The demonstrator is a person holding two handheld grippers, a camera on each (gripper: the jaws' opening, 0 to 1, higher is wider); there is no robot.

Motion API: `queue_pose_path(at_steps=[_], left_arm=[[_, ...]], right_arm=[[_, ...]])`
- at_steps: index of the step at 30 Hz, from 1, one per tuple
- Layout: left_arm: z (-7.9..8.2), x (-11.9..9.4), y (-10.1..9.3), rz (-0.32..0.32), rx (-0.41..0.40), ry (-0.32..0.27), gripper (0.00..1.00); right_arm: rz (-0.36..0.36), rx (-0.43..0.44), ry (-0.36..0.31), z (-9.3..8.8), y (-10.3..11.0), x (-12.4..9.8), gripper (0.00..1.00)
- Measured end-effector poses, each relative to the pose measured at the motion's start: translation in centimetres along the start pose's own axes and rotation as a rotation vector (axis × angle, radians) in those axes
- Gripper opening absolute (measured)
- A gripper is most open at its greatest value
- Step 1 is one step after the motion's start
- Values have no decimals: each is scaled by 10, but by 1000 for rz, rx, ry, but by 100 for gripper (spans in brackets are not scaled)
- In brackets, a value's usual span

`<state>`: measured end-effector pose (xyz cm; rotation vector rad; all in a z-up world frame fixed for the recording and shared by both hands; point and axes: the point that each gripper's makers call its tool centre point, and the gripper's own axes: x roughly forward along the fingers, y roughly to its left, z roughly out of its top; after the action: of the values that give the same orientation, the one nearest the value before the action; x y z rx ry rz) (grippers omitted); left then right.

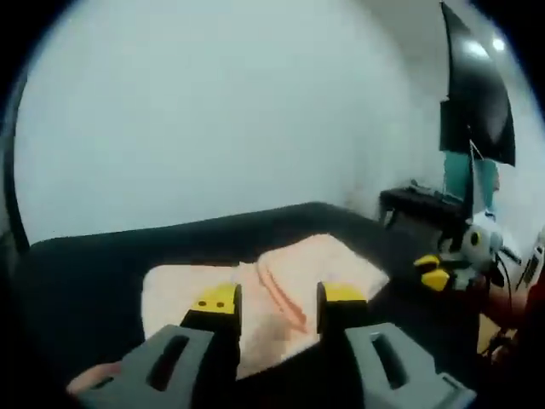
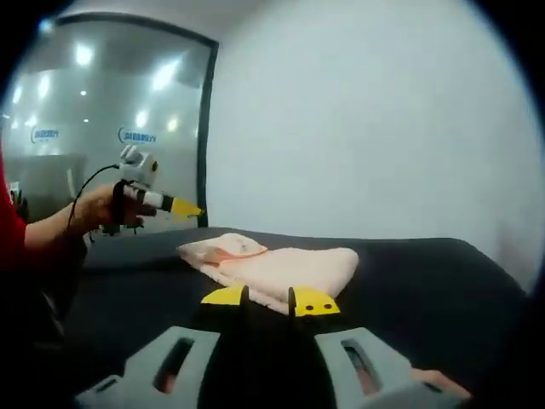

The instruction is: Fold the towel on the table until its edges align and the towel forms a compact rectangular stack.

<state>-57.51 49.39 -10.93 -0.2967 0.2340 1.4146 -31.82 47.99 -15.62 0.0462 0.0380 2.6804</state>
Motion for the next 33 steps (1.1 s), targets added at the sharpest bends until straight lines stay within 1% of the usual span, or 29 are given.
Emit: queue_pose_path(at_steps=[1, 2, 3, 4, 5, 6, 7, 8, 9, 10, 11, 12, 13, 14, 17, 18, 19, 20, 21, 22, 23, 24, 25, 26, 27, 28, 30, 32, 33], left_arm=[[-1, 15, 13, 39, 4, 25, 28], [-6, 33, 23, 59, -12, 59, 28], [-19, 52, 26, 55, -24, 112, 28], [-38, 67, 29, 50, -83, 190, 29], [-54, 78, 31, 55, -144, 247, 30], [-61, 89, 31, 48, -164, 249, 34], [-70, 89, 21, 61, -171, 246, 35], [-74, 96, 22, 72, -157, 252, 32], [-74, 102, 25, 89, -107, 251, 22], [-73, 104, 31, 128, -77, 238, 14], [-71, 97, 23, 124, -79, 226, 7], [-64, 96, 13, 83, -102, 196, 2], [-61, 96, 12, 51, -106, 182, 2], [-54, 93, 3, 17, -66, 150, 2], [-59, 86, -6, -4, -84, 154, 2], [-67, 85, -1, 21, -99, 181, 3], [-70, 86, 9, 59, -100, 184, 4], [-72, 87, 12, 50, -98, 172, 6], [-74, 86, 12, 35, -116, 169, 12], [-72, 86, 3, -20, -172, 157, 20], [-64, 83, -7, -71, -169, 115, 29], [-54, 81, -7, -87, -154, 83, 32], [-49, 75, -8, -85, -144, 66, 31], [-39, 68, -8, -93, -118, 27, 30], [-31, 62, -14, -130, -83, -18, 28], [-28, 53, -17, -146, -78, -31, 27], [-18, 42, -13, -142, -18, -77, 27], [-6, 24, -4, -124, -5, -149, 27], [-3, 15, 3, -110, -13, -171, 28]], right_arm=[[-1, 1, 2, 0, 0, 0, 16], [-2, 2, 5, -1, -1, 0, 16], [-3, 3, 6, -1, -1, 0, 16], [-5, 3, 4, -1, -2, 0, 16], [-8, 1, 4, -2, -2, -1, 16], [-22, 0, 7, -2, -6, -2, 16], [-23, 1, 9, -2, -6, -2, 16], [-24, 2, 9, -2, -6, -2, 16], [-24, 2, 7, -2, -6, -2, 16], [-22, 2, 7, -2, -6, -1, 16], [-20, 2, 9, -2, -6, 0, 16], [-28, 2, 12, -2, -7, -1, 16], [-24, 2, 14, -2, -7, -1, 16], [-21, 2, 11, -2, -6, -1, 16], [-26, 5, 4, -1, -8, -1, 16], [-26, 8, 6, -2, -9, 0, 16], [-27, 11, 9, -2, -9, 0, 16], [-26, 12, 7, -2, -8, 0, 16], [-24, 11, 5, -2, -7, 0, 16], [-24, 8, 5, -2, -6, -1, 16], [-25, 6, 7, -3, -6, -1, 16], [-24, 6, 9, -3, -4, -1, 16], [-23, 5, 10, -3, -4, -1, 16], [-22, 5, 9, -3, -4, 0, 16], [-22, 5, 10, -3, -4, 0, 16], [-22, 5, 14, -4, -5, 1, 16], [-21, 4, 23, -6, -4, 1, 16], [-20, -1, 18, -5, -3, 0, 16], [-20, -1, 17, -5, -3, 0, 16]])
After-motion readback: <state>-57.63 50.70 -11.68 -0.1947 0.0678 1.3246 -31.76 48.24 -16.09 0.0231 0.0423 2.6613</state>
